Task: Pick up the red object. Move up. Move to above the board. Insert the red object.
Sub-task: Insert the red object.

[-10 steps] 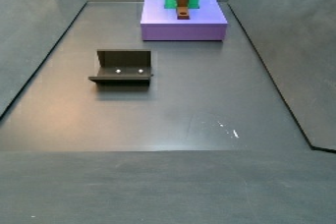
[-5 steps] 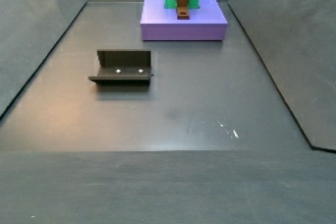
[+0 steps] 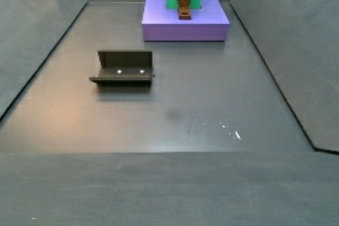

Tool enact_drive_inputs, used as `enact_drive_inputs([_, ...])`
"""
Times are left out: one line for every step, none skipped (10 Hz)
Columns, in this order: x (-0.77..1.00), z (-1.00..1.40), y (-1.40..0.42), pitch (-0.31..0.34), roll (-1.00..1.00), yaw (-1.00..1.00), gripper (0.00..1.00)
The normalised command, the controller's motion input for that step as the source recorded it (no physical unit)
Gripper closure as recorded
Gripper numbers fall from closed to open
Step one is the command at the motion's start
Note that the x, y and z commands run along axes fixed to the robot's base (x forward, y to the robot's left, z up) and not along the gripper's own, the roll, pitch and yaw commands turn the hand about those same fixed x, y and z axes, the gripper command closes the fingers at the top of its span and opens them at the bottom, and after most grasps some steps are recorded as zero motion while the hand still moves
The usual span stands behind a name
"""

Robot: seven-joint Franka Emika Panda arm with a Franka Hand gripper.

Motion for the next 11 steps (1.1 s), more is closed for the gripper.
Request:
enact_drive_inputs([0.0, 0.0, 0.08, 0.0, -0.1, 0.0, 1.0])
enact_drive_inputs([0.11, -0.39, 0.26, 0.033, -0.14, 0.0, 1.0])
enact_drive_inputs([0.09, -0.5, 0.46, 0.0, -0.35, 0.0, 1.0])
enact_drive_inputs([0.21, -0.54, 0.47, 0.0, -0.33, 0.0, 1.0])
enact_drive_inputs([0.25, -0.65, 0.3, -0.01, -0.26, 0.0, 1.0])
enact_drive_inputs([0.09, -0.7, 0.15, 0.0, -0.24, 0.0, 1.0])
enact_drive_inputs([0.06, -0.83, 0.0, 0.0, -0.16, 0.01, 1.0])
enact_drive_inputs([0.03, -0.98, -0.12, -0.036, -0.05, 0.14, 1.0])
enact_drive_inputs([0.06, -0.97, -0.15, -0.074, -0.02, 0.14, 1.0])
enact_drive_inputs([0.06, -0.84, -0.01, -0.15, -0.07, 0.15, 1.0])
enact_drive_inputs([0.09, -0.73, 0.0, -0.183, -0.09, 0.09, 1.0])
